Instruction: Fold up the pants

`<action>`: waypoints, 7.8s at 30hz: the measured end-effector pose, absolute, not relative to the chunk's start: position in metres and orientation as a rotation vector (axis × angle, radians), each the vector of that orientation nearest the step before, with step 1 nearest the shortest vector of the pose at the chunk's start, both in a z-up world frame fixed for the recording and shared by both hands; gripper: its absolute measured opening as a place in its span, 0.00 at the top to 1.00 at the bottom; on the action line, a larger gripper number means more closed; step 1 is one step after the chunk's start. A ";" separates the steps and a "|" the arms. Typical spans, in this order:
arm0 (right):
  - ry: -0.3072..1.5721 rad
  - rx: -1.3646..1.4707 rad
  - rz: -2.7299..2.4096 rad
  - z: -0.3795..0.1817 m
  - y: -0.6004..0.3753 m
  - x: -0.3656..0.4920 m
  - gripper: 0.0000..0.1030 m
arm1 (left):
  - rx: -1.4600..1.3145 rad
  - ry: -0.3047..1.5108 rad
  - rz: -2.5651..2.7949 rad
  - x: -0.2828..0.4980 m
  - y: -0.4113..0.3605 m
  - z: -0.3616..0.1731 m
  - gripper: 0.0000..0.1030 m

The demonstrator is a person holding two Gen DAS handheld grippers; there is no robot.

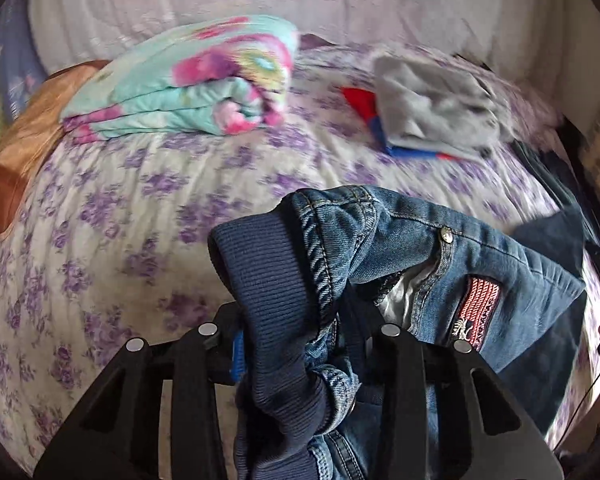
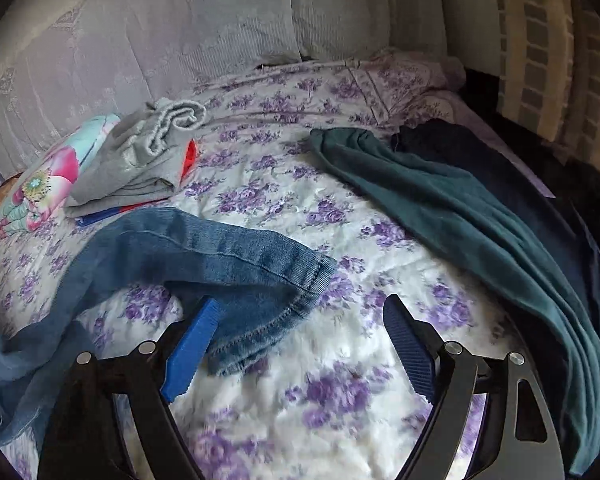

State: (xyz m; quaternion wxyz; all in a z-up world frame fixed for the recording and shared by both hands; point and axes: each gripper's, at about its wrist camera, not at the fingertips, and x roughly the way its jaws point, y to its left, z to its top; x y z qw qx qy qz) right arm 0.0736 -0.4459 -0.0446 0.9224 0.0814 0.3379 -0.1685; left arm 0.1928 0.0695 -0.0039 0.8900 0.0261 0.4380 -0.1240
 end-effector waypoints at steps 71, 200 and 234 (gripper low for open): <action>0.850 0.054 -0.411 -0.054 -0.419 -0.099 0.09 | -0.183 1.003 -0.158 0.098 0.128 -0.069 0.34; 0.663 -0.031 0.338 -0.026 -0.228 -0.039 0.27 | 0.032 0.733 -0.288 0.020 0.120 0.034 0.13; 0.485 0.069 -0.398 -0.013 -0.324 -0.100 0.15 | 0.200 0.897 -0.430 0.045 -0.002 -0.053 0.07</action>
